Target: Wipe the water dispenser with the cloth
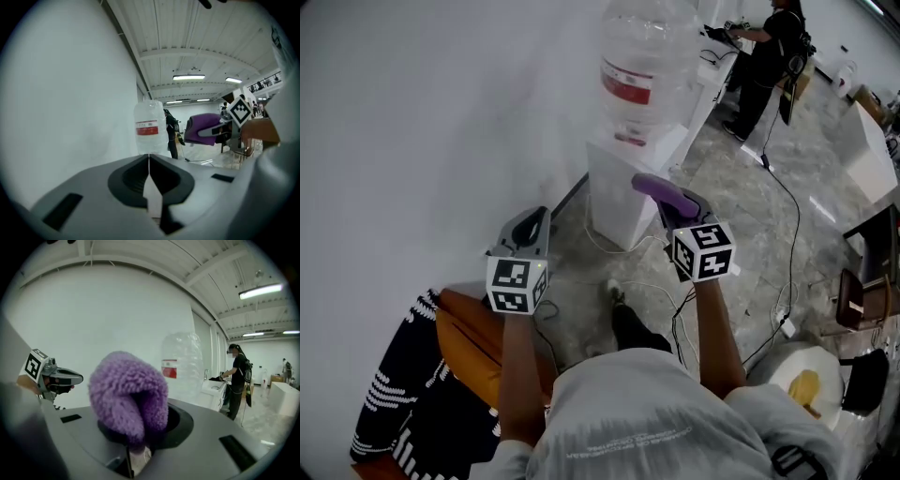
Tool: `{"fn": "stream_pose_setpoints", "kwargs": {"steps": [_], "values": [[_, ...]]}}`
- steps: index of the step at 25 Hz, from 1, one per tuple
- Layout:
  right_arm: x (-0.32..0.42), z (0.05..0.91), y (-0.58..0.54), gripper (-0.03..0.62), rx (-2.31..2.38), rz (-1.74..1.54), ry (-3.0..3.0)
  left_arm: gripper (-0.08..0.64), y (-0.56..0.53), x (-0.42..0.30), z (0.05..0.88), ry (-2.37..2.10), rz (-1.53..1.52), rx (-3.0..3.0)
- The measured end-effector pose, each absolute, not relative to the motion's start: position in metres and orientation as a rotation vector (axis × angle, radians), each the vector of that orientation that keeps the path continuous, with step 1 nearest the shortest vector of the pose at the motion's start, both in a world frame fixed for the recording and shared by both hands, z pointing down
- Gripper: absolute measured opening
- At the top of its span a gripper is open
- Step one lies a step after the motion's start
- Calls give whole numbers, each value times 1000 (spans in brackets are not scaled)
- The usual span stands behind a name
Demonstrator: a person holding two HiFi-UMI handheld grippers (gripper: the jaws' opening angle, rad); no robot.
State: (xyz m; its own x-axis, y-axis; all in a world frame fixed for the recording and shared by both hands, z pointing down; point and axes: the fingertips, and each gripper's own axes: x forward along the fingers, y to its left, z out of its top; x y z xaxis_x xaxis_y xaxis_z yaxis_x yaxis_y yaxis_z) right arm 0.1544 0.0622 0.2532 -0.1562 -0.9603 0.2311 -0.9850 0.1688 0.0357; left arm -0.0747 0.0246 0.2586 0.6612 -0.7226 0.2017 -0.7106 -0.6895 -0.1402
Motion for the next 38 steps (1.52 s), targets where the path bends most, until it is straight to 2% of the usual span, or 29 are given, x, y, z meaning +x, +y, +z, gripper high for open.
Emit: {"fn": "stream_pose_setpoints", "kwargs": {"steps": [8,18,38], "values": [[119,181,90,81,1824,-31,-2356,18,56,-85,181,1152,-260,-2697],[95,125,115,81,1774,-215,-2432,18,90,-90,141,1101,-215,-2637],[89,138,129,80,1733,-221,-2454,18,102,-90,155,1084,-178,-2714]]}}
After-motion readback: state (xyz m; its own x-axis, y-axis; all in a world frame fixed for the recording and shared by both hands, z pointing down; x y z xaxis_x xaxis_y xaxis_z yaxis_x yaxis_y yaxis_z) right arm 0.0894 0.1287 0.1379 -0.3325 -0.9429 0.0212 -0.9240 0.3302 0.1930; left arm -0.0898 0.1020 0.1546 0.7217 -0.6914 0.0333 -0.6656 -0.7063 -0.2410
